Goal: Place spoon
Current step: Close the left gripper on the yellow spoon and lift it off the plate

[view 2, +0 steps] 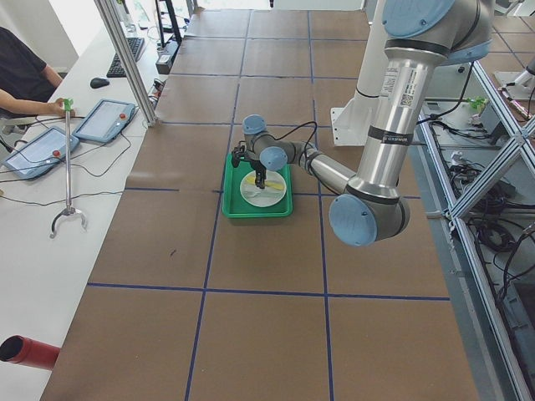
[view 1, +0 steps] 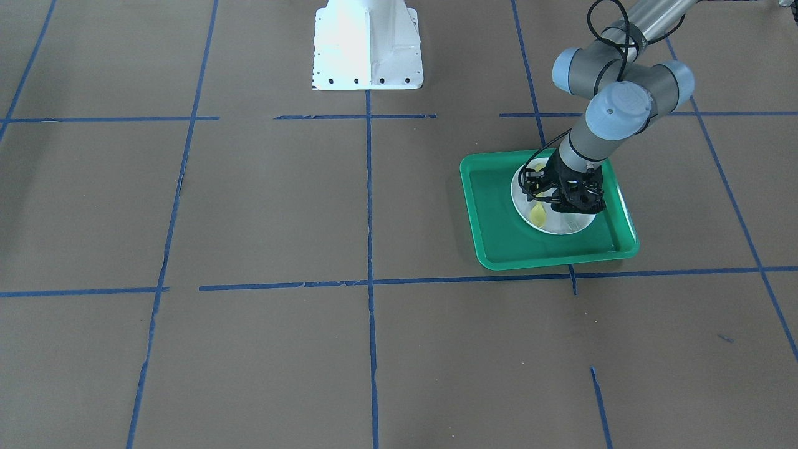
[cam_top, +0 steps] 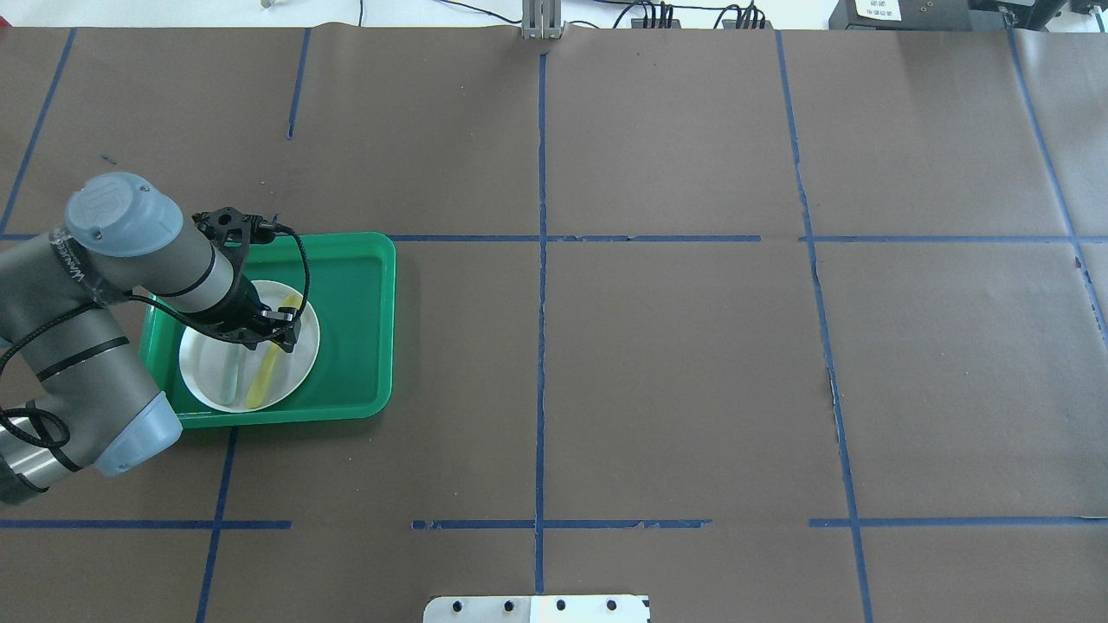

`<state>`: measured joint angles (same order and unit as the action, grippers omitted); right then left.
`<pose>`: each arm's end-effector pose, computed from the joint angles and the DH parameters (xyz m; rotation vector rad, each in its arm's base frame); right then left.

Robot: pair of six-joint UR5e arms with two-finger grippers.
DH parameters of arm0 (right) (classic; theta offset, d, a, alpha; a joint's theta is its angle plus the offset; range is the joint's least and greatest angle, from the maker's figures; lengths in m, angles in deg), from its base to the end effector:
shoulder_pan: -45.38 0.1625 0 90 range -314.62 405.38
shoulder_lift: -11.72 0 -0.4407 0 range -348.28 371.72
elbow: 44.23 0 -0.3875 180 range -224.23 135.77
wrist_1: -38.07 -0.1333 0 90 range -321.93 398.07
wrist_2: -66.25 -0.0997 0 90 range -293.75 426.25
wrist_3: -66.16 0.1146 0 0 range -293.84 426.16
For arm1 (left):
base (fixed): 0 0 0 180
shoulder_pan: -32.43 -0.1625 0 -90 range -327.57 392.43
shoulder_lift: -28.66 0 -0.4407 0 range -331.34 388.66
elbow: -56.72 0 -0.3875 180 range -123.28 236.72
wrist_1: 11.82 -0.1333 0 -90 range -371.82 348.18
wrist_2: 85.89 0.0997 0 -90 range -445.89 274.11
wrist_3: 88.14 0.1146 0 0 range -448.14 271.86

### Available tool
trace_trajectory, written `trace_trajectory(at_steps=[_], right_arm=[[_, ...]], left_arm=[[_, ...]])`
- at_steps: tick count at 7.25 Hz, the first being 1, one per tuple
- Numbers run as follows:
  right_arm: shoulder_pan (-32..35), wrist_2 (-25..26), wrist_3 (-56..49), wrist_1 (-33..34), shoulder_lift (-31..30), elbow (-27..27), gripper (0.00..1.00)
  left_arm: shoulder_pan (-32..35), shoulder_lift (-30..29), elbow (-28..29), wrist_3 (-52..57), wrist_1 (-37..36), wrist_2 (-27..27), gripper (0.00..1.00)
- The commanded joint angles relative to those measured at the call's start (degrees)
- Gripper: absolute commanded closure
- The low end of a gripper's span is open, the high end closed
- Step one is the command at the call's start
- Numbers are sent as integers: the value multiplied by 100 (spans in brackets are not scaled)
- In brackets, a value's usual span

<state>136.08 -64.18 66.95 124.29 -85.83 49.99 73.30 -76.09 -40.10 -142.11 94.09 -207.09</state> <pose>0.0642 -0.4286 0.7083 0.0070 -0.7057 0.0221 0.4139 -0.4559 0.4633 -0.0145 0.8249 0.0984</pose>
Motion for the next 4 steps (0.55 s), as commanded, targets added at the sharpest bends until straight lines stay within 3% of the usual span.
trace_trajectory(at_steps=[1,4], right_arm=[[0,0,0,0,0,0,0],[0,0,0,0,0,0,0]], left_arm=[[0,25,5,18,1,0,100],[157,182,-580,62,-174,0,100]])
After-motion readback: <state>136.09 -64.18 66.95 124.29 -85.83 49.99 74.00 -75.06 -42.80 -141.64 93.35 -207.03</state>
